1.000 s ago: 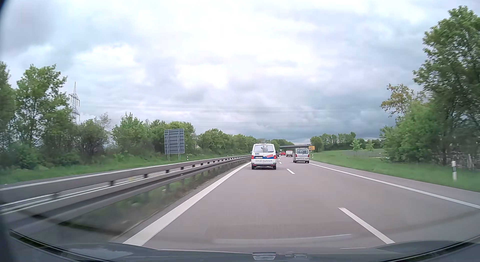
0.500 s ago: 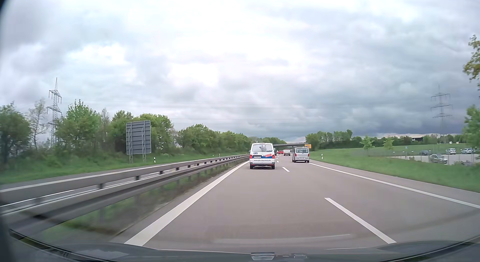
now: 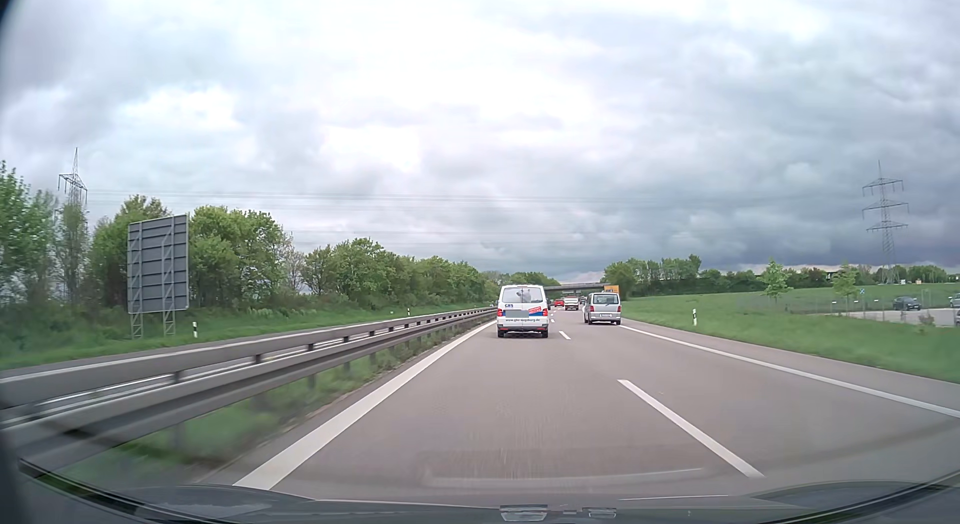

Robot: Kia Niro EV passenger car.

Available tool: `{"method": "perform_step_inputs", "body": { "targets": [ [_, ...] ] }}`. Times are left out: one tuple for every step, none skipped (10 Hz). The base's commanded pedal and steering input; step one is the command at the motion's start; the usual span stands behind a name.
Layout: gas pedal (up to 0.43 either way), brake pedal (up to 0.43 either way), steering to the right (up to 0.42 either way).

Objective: Follow the waypoints while adhering to traffic rules and regulations

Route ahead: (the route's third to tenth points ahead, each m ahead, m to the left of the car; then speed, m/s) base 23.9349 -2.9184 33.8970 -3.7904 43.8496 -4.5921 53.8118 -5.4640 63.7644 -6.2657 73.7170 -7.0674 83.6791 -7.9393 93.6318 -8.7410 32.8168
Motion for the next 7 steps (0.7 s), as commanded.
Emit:
{"method": "perform_step_inputs", "body": {
  "targets": [
    [0.319,0.012,0.009],
    [0.311,0.012,0.009],
    [0.299,0.012,0.009],
    [0.299,0.012,0.009],
    [0.299,0.012,0.009],
    [0.268,0.012,0.009],
    [0.248,0.012,0.009]
  ]
}}
